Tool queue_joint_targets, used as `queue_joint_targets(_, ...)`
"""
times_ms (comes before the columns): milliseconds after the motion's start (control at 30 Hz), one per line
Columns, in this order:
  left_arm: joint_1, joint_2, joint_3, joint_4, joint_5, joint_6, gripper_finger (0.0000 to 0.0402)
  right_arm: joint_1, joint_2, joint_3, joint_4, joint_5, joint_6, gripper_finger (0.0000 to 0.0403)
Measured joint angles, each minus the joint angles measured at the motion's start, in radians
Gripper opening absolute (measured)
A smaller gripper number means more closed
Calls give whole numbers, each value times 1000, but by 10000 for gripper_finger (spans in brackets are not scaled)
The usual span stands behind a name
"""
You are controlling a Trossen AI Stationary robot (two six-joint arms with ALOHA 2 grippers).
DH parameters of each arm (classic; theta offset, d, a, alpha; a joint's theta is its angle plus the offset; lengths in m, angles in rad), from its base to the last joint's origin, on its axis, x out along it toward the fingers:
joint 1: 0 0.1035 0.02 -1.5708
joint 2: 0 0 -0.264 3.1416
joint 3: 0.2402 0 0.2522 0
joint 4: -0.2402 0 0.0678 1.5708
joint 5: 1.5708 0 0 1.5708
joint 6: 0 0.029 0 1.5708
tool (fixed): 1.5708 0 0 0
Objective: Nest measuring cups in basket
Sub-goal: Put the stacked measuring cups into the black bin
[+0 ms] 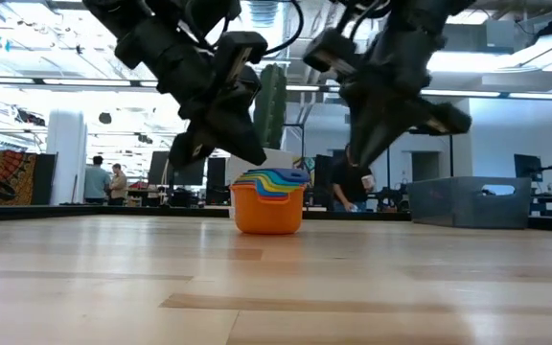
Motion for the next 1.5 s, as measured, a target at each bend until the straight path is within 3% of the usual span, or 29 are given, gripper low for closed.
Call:
queue_joint_targets(267,-4,-1,28,-100,-29,14,2,27,-48,0,-72,53,8,136)
queue_joint_targets(600,-46,-135,28,-369,-135,5,2,78,-10,14,108,91,-6,244)
queue_joint_targets(733,-50,-250,28,-500,-238,80,2,80,41,103,31,98,-8,270)
queue_joint_targets(867,-17,-355,28,-620,-289,222,2,74,119,271,-168,151,0,281)
queue_joint_targets(1133,98,-529,28,-812,-192,524,2,42,338,645,-366,179,-32,304)
queue_joint_targets(1267,164,-604,28,-848,-130,612,2,26,441,747,-444,150,-26,334)
queue_joint_targets(1400,229,-662,28,-891,-45,682,2,1,491,813,-523,55,-23,384)
queue_joint_targets(1500,267,-693,28,-913,-22,736,2,-13,497,832,-571,19,10,393)
